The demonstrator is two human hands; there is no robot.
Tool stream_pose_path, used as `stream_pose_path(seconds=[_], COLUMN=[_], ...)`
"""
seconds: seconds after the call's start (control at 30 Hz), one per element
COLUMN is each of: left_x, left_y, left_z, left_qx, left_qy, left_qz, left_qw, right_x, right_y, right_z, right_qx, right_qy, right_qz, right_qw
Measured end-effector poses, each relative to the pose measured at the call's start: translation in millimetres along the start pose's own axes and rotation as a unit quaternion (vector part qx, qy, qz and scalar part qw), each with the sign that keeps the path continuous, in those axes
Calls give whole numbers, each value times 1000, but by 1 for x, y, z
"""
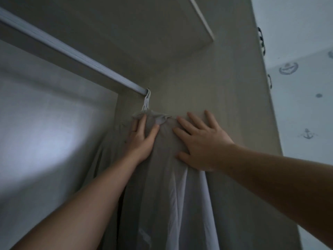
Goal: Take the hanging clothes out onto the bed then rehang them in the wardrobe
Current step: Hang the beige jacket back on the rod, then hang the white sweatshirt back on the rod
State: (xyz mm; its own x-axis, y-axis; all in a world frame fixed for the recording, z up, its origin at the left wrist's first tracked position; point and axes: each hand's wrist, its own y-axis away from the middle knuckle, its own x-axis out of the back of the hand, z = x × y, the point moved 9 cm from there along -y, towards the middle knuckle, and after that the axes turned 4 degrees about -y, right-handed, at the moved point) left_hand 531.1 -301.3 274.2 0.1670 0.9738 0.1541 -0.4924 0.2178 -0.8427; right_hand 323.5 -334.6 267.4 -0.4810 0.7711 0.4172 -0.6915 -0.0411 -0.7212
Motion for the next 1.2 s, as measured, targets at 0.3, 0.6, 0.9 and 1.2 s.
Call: stream_pose_path(seconds=[0.3,0.6,0.9,1.2], left_x=[-18,-127,-292,-443], left_y=[179,405,646,850], left_z=[135,230,300,384], left_qx=[-216,-274,-222,-205], left_qy=[-48,-85,20,107], left_qz=[-9,-160,-368,-551], left_qw=[975,944,903,801], right_x=[51,41,38,61], right_y=[176,439,747,976], right_z=[49,110,162,202], right_qx=[-23,-135,-351,-571], right_qy=[-22,-100,-92,-45], right_qz=[18,-79,-267,-342], right_qw=[999,983,892,745])
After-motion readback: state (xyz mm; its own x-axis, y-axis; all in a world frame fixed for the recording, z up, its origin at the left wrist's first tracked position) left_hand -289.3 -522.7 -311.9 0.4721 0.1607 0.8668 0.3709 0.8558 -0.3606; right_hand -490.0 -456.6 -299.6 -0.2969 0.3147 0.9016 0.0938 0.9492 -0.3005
